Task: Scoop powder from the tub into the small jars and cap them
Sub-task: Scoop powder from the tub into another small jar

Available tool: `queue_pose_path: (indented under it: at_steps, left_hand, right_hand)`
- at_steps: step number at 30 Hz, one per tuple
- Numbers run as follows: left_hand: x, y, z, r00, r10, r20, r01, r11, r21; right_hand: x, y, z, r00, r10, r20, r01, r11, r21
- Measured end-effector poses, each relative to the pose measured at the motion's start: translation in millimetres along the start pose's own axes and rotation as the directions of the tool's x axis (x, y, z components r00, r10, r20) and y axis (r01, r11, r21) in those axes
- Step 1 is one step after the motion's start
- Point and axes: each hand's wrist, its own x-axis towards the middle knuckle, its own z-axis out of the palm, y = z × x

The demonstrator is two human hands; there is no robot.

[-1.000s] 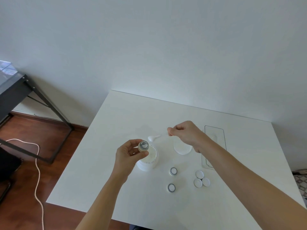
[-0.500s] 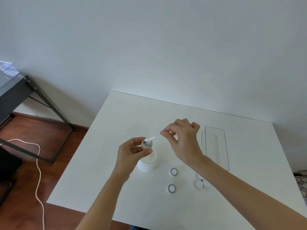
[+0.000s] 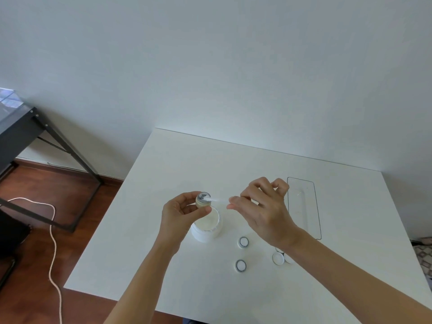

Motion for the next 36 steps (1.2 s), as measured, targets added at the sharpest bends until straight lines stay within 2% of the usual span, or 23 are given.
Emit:
queue_pose_path:
  at_steps: [2,3,4,6,8,9,10,12,14,16,18,19,21,24,26,29,33,36]
  left_hand:
    - [0,-1,-2,1.0,0.007,-0.009,-0.007,1.0,0.008]
    - [0,-2,-3,1.0,0.008,-0.015,-0.008,1.0,0.011]
    - [0,-3,-4,1.0,0.007,-0.022,-0.007,1.0,0.013]
    - [-1,-4,-8,0.999,0.007,-0.039,-0.006,1.0,0.022]
    - [-2,-7,-13,0.998,0.01,-0.06,-0.008,0.999,0.031]
    - [-3,-8,-15,0.998,0.01,-0.07,-0.008,0.999,0.033]
    - [-4,-9,-17,0.997,0.01,-0.078,-0.008,0.999,0.033]
    - [-7,-10,-22,0.996,0.01,-0.091,-0.007,0.999,0.038]
    - [-9,-11,-26,0.995,0.008,-0.102,-0.003,0.999,0.047]
    - [-11,-11,-29,0.994,0.009,-0.11,-0.003,0.998,0.058]
    - [-13,-10,-31,0.993,0.014,-0.116,-0.006,0.998,0.07]
    - [-13,-10,-32,0.993,0.015,-0.119,-0.007,0.997,0.074]
    - [-14,-9,-33,0.992,0.017,-0.126,-0.008,0.997,0.075]
    - [-14,-8,-36,0.991,0.017,-0.131,-0.006,0.996,0.087]
    - [-15,-9,-38,0.99,0.015,-0.137,-0.003,0.996,0.093]
    - [-14,-11,-41,0.99,0.005,-0.142,0.008,0.995,0.095]
    - [-13,-13,-39,0.99,-0.01,-0.14,0.024,0.995,0.1]
    - [-11,-15,-36,0.991,-0.019,-0.133,0.031,0.995,0.096]
  right_hand:
    - [1,0,-1,0.984,0.175,0.031,-0.178,0.98,0.094]
    - [1,-1,-1,0.953,0.298,0.061,-0.304,0.941,0.152]
    - [2,-1,-1,0.899,0.426,0.107,-0.439,0.875,0.204]
    - [2,1,4,0.739,0.627,0.246,-0.673,0.684,0.281]
    - [0,5,14,0.579,0.722,0.378,-0.815,0.501,0.291]
    - [-2,5,21,0.526,0.738,0.423,-0.85,0.46,0.255]
    - [-4,5,29,0.498,0.736,0.458,-0.864,0.464,0.196]
    - [-8,1,48,0.522,0.672,0.524,-0.807,0.588,0.05]
    - [-13,-7,68,0.603,0.527,0.598,-0.623,0.78,-0.059]
    - [-18,-15,85,0.639,0.361,0.68,-0.378,0.916,-0.132]
    - [-21,-23,100,0.613,0.274,0.741,-0.189,0.962,-0.199]
    - [-22,-27,105,0.579,0.262,0.772,-0.142,0.965,-0.22]
    - [-25,-32,112,0.508,0.271,0.818,-0.16,0.962,-0.219]
    - [-27,-30,113,0.421,0.355,0.835,-0.339,0.915,-0.218]
    - [-26,-25,109,0.355,0.44,0.825,-0.484,0.841,-0.241]
    - [-23,-13,97,0.225,0.546,0.807,-0.688,0.676,-0.265]
    - [-19,5,77,0.068,0.612,0.788,-0.857,0.44,-0.268]
    - [-10,15,60,0.012,0.616,0.788,-0.925,0.305,-0.224]
